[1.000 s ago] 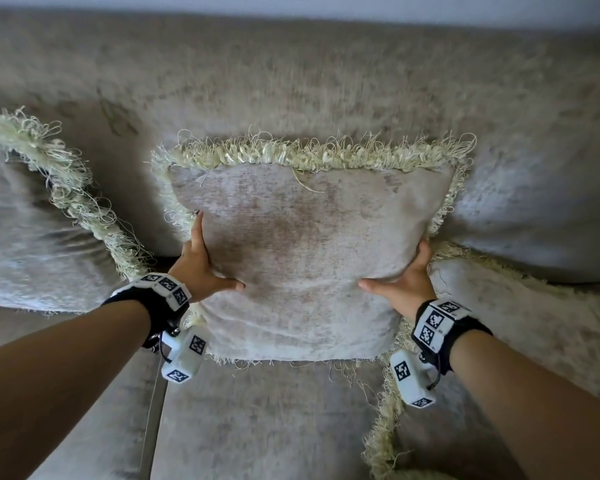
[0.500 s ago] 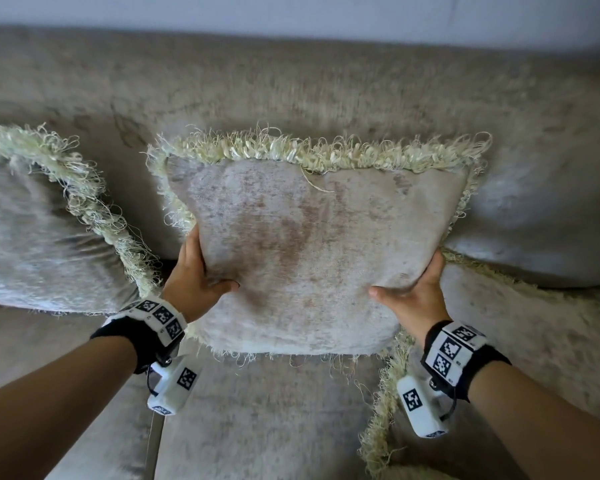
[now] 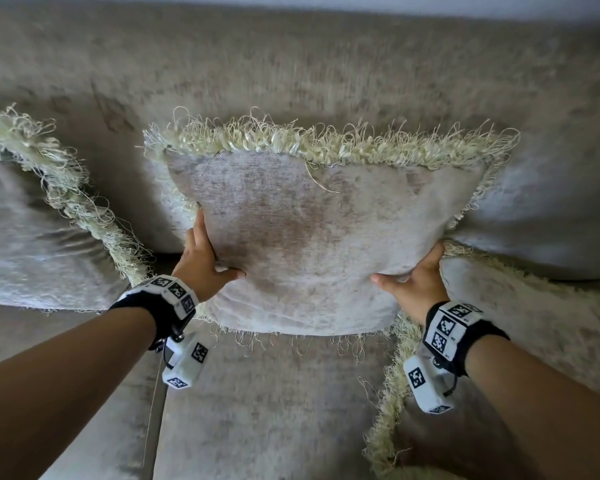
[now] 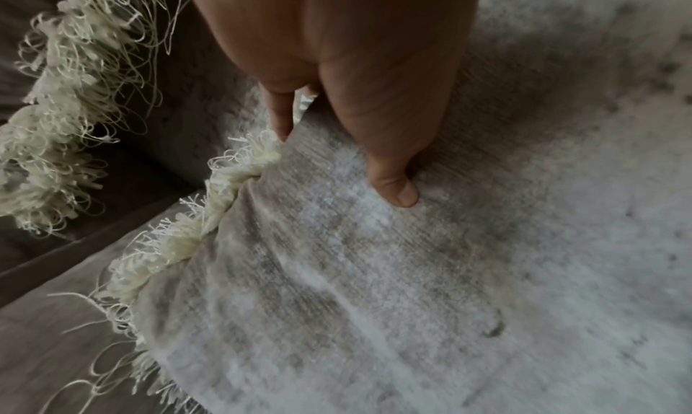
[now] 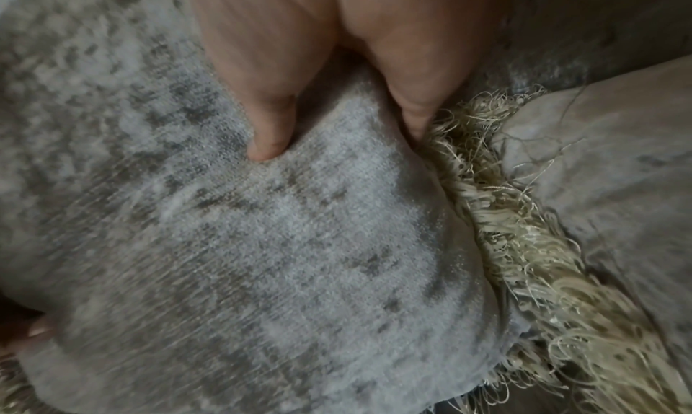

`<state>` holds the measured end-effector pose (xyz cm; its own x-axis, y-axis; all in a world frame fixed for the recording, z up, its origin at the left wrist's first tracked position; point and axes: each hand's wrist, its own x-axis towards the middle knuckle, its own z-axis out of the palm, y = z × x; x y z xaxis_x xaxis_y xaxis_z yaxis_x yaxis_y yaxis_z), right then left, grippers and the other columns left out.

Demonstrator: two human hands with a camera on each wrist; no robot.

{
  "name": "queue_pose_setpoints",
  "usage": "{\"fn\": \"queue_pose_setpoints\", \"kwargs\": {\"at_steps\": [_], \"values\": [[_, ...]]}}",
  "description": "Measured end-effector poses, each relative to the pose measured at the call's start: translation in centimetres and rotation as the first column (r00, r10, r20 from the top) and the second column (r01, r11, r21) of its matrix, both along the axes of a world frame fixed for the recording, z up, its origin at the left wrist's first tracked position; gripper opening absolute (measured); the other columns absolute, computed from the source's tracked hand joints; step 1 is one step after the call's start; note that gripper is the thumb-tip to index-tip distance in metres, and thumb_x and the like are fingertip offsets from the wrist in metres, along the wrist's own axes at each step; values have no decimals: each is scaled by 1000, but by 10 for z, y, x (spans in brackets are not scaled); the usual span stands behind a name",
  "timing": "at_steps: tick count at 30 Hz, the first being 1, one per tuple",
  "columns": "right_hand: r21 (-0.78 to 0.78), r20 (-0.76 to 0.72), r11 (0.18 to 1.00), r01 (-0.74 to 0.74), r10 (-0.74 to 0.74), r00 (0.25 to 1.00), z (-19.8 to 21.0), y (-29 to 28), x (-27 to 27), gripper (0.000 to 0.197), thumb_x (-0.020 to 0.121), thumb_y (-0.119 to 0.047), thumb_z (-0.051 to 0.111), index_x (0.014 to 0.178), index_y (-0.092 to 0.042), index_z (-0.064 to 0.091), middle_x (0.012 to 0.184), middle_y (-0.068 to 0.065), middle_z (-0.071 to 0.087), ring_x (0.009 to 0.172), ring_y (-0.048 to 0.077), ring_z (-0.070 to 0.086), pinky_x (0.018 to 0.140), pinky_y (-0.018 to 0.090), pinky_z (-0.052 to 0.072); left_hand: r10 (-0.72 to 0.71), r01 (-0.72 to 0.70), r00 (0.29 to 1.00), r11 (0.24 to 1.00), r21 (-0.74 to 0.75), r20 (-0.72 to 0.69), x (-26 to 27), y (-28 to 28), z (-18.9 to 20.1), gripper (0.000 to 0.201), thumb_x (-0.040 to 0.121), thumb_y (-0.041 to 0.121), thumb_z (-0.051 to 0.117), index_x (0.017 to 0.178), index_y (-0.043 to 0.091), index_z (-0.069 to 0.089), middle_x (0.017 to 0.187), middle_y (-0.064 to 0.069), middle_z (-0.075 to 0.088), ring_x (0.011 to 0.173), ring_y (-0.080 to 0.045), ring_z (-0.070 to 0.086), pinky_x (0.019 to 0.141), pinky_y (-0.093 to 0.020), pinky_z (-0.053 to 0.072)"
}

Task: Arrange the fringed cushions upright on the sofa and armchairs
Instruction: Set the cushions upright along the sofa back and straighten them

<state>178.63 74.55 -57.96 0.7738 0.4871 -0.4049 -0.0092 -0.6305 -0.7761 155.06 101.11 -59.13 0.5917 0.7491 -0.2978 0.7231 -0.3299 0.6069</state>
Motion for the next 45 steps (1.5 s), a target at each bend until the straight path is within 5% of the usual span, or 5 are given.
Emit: {"fn": "queue_pose_setpoints", "kwargs": {"at_steps": [15, 26, 31, 36, 45], "values": [[-55, 83, 998, 15, -10, 996, 3, -7, -4, 117, 61, -35, 90, 144, -35, 8, 149, -1, 32, 134, 19, 36, 109, 27, 25, -101, 113, 967, 993, 35, -232, -3, 8, 23, 143, 51, 73, 76, 151, 19, -11, 151, -13, 24, 138, -32, 33, 105, -52, 42], [-336, 185, 941, -29, 96, 978, 6, -17, 4, 103, 74, -49, 77, 145, -38, 4, 147, 11, 33, 130, 37, 43, 107, 52, 39, 111, -56, 983, 938, 342, -144, -3, -32, 8, 120, 61, 47, 86, 147, 7, 13, 132, -24, 35, 118, -43, 45, 94, -54, 46], [-348, 158, 937, -21, 80, 984, 39, -78, 19, 87, 79, -46, 73, 145, -30, 19, 145, 10, 36, 131, 32, 41, 107, 46, 39, -206, 210, 976, 833, 512, -65, 3, -76, 45, 79, 67, 27, 77, 132, 5, 37, 120, -23, 43, 109, -40, 45, 94, -53, 45], [-344, 113, 939, -11, 54, 992, 83, -155, 43, 62, 84, -43, 69, 135, -19, 43, 137, 9, 51, 122, 26, 52, 101, 35, 44, -529, 573, 819, 760, 307, -220, 58, -151, 93, 51, 81, 32, 69, 126, 18, 50, 122, -10, 48, 108, -31, 51, 84, -49, 51], [-393, 24, 919, -23, 35, 999, 142, -343, 81, 49, 83, -36, 73, 123, -15, 53, 123, 10, 61, 109, 25, 60, 88, 27, 46, -536, 557, 789, 830, -16, -300, 132, -313, 128, 56, 88, 41, 64, 135, 23, 41, 125, -7, 49, 105, -25, 59, 88, -42, 51]]}}
